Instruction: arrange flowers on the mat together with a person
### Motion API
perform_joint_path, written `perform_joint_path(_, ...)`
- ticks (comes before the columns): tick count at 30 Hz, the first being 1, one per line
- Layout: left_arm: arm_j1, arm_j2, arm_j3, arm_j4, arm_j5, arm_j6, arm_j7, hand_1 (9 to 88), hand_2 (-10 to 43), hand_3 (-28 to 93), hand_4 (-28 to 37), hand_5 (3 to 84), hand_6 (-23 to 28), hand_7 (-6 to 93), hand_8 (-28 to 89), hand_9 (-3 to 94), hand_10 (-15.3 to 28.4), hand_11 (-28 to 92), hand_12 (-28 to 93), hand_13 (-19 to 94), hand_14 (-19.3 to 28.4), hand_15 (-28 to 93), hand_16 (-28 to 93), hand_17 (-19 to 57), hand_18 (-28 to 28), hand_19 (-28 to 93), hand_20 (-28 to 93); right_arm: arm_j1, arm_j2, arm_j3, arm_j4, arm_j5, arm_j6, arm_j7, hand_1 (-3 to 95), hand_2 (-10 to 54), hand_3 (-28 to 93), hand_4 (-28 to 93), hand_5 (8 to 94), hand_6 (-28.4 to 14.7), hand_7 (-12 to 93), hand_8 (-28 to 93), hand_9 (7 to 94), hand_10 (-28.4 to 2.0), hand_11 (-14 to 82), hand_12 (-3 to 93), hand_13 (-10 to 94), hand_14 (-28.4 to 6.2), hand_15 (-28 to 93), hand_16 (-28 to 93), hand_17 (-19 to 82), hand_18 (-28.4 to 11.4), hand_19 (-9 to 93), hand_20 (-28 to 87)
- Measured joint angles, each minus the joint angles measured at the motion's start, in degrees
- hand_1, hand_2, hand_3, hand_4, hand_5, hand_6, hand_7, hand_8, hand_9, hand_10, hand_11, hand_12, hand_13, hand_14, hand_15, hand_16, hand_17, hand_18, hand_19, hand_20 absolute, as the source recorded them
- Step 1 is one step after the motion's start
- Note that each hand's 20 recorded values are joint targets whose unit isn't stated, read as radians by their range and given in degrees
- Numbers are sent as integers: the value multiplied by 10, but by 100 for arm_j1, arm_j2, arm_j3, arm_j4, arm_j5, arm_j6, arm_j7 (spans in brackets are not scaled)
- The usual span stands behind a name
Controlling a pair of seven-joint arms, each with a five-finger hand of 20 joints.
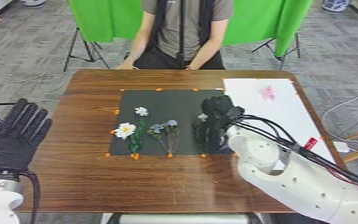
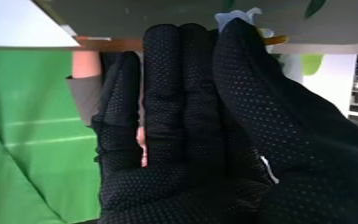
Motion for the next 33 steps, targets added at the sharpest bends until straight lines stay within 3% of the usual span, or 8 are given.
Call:
perform_joint_path(10,0,0,8,12,-40,8,19,247,114,707,-283,423,77,119,-90,349,130,151,78,232,133,226,-54,-51,110,262,103,-50,-12,35,-14,126,-89,66,615,-95,695,-283,580,23,293,-115,604,-108,201,215,546,-39,384,408,270,-170,702,356)
perform_joint_path(13,7,1,7,12,-53,12,31,247,115,705,-283,423,78,119,-90,349,131,152,79,232,134,227,-53,-51,110,263,103,-108,-13,118,-52,139,-143,67,613,-95,700,-283,569,20,281,-169,595,-111,193,203,545,-42,379,401,268,-170,698,351)
perform_joint_path(20,1,-1,14,11,-61,31,30,248,116,704,-283,424,79,119,-89,350,132,153,80,233,135,231,-53,-52,111,267,104,-444,13,561,-377,282,-360,72,608,-95,702,-283,547,9,247,-164,583,-118,165,189,545,-46,365,384,266,-172,685,338)
perform_joint_path(29,-14,-2,44,14,-74,44,13,248,116,704,-283,424,79,119,-89,350,133,151,81,235,136,232,-53,-53,112,270,103,-997,57,1160,-815,527,-406,113,531,-95,756,-282,516,-9,214,-140,558,-133,149,182,527,-81,396,314,258,-178,689,313)
perform_joint_path(33,-30,-2,73,23,-75,40,14,248,116,704,-283,423,79,117,-90,351,133,151,81,236,135,231,-54,-53,112,271,102,-1412,87,1719,-1135,808,-369,103,461,15,771,-277,493,-19,206,-136,532,-139,143,178,496,-104,413,201,243,-168,650,264)
